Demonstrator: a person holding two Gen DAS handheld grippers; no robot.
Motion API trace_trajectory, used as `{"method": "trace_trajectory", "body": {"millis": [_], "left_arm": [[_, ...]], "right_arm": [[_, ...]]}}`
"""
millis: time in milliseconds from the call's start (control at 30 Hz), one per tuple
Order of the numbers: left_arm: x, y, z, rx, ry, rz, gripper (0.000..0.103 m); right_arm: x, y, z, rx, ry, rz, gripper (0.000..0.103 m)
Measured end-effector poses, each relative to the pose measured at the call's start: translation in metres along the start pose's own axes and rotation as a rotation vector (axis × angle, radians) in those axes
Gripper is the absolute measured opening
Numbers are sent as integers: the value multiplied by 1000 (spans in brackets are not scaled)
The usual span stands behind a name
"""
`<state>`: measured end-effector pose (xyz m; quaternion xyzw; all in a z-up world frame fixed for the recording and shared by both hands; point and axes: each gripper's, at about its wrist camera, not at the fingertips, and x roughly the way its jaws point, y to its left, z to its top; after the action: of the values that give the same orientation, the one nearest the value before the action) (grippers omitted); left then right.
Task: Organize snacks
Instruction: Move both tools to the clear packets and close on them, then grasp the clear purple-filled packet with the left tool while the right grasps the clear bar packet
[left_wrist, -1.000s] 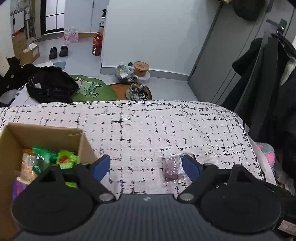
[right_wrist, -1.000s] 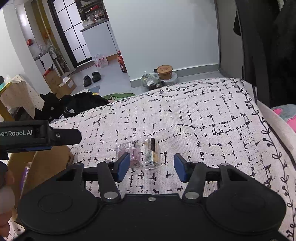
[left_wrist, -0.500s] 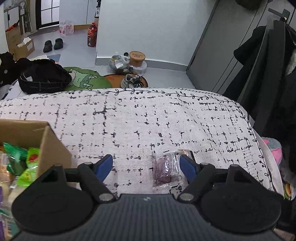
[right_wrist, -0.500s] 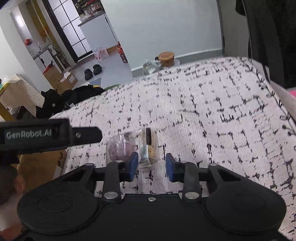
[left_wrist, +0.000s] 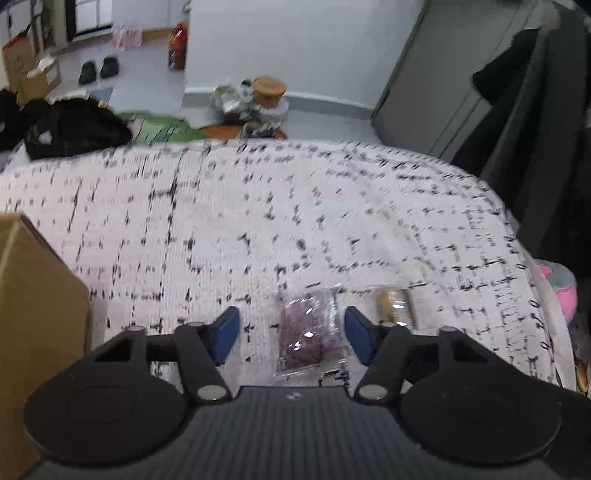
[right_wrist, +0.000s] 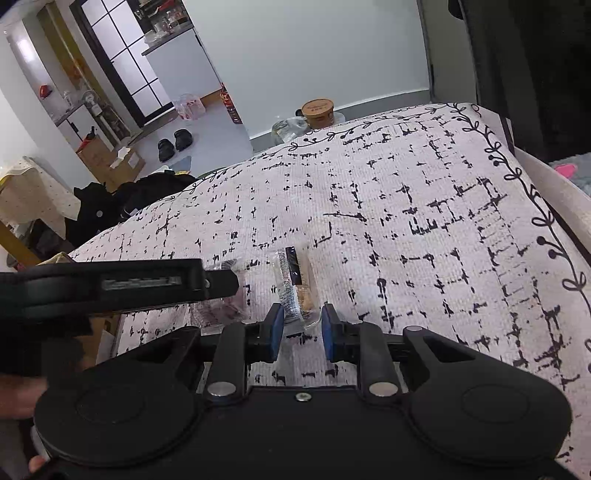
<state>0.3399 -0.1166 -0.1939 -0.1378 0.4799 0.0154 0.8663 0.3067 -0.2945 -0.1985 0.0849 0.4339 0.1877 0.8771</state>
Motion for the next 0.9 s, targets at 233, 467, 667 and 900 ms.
{"method": "trace_trajectory", "body": {"millis": [233,467,667,900], "left_arm": [[4,-3,-4,33,-11,-7,33],[-6,9,-6,3,3,2,31],[-17,14,-8,14,-10,-3,31],[-22,21,-10,8,-7,-3,31]], "right_arm": [[-6,-1,-2,-6,4,-10,19],[-5,4,-2,-15,4,-15,26],[-2,11,3,-38,-43,-43,43],[12,20,1,-77,-54,-58,45]]}}
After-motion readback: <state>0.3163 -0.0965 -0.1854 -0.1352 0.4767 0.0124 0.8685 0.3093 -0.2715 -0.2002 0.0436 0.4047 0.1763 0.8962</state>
